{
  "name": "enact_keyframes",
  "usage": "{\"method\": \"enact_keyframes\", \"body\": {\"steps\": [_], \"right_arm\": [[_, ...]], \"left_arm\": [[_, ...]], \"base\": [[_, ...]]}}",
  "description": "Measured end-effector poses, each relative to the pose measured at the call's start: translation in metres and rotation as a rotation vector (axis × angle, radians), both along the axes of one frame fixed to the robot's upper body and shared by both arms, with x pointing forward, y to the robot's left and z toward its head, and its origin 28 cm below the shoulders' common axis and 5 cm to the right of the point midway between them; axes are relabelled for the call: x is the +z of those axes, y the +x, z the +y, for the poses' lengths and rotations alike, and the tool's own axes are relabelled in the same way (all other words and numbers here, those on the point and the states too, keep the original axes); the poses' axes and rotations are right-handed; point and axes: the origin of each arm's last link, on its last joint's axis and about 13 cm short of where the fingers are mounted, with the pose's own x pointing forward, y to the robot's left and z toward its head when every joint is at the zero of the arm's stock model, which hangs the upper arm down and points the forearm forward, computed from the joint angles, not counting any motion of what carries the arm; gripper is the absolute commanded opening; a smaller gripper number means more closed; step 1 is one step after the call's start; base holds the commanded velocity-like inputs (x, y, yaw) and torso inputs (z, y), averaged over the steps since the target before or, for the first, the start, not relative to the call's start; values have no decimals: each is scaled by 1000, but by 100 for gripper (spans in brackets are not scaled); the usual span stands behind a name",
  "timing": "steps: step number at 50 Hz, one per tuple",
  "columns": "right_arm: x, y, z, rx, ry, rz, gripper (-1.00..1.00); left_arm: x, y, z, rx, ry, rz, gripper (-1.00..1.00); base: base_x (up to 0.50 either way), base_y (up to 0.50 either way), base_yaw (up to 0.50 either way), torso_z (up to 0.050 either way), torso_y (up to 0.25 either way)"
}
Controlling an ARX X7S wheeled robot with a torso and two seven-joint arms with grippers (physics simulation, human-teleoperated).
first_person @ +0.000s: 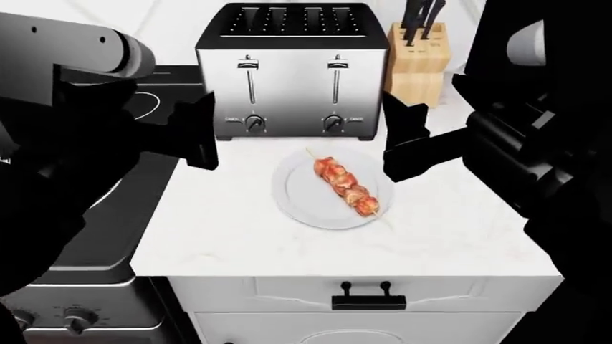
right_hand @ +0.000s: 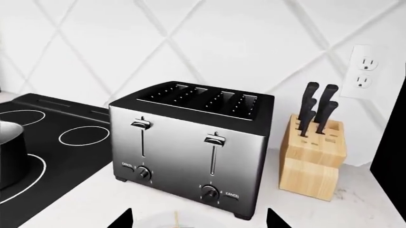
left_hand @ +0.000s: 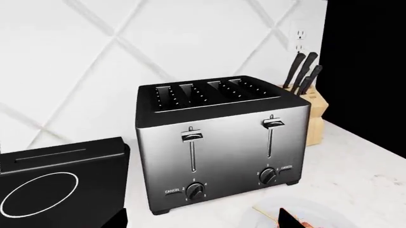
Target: Frozen meat rests on a plate on the counter. Retrieve the meat and place it in a pot on a burner. Then turn the burner on.
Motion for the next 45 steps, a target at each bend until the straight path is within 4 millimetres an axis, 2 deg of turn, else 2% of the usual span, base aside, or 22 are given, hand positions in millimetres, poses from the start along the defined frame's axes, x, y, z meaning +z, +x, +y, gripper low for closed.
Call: {"method": "enact_keyframes", "body": {"steps": [4, 12, 33, 45], "right_arm": [[0, 1, 0, 3, -2, 0, 100], [1, 9, 1, -3, -19, 18, 100], [20, 57, 3, 51, -201, 260, 100], [17, 77, 5, 73, -264, 374, 100]], "left_arm": [[0, 0, 0, 2, 2, -2, 100], [-2, 3, 2, 10, 3, -2, 100], [-23, 17, 3, -35, -19, -18, 100], [-31, 21, 3, -68, -18, -32, 100]], "base": [[458, -1, 0, 0, 0], [21, 0, 0, 0, 3], [0, 0, 0, 0, 0], [0, 0, 0, 0, 0]]}}
